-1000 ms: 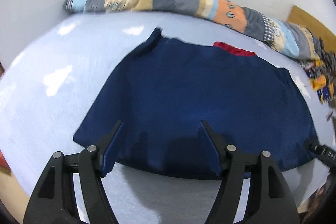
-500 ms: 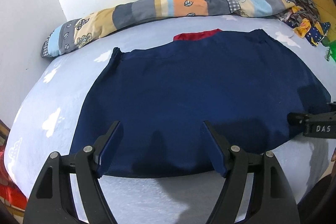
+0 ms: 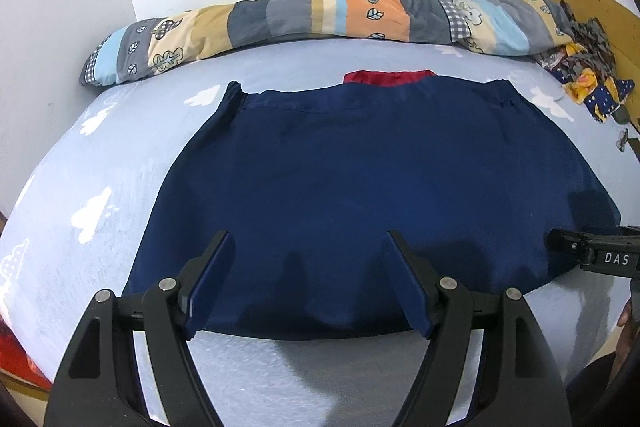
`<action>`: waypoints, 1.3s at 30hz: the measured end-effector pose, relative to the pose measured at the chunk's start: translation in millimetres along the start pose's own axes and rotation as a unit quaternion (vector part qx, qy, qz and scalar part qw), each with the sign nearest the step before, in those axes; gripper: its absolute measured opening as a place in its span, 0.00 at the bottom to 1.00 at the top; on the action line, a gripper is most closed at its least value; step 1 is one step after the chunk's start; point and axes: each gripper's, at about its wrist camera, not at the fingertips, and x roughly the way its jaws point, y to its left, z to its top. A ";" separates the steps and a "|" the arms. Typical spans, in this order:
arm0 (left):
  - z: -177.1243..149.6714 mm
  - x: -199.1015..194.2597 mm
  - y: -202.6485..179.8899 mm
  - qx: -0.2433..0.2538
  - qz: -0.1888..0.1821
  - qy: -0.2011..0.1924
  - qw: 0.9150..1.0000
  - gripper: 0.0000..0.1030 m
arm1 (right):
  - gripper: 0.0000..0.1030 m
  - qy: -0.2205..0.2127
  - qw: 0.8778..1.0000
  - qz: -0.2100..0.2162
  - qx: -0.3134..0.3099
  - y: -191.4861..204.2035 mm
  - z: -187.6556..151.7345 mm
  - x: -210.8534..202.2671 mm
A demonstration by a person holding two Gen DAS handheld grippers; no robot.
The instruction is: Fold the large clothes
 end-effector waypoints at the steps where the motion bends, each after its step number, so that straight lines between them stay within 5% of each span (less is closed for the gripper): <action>1: 0.0 -0.2 0.6 -0.001 0.000 0.000 1.000 0.73 | 0.80 -0.003 1.000 0.002 0.003 -1.6 0.5 -1.1; 30: 2.8 -2.9 1.7 -0.012 -0.018 -0.013 1.000 0.73 | 0.80 -0.046 0.993 0.019 0.109 -84.6 -0.8 -39.0; 39: 2.6 -0.9 4.2 -0.022 -0.022 -0.006 0.999 0.73 | 0.80 -0.050 0.975 0.044 0.210 -141.7 -5.6 -44.0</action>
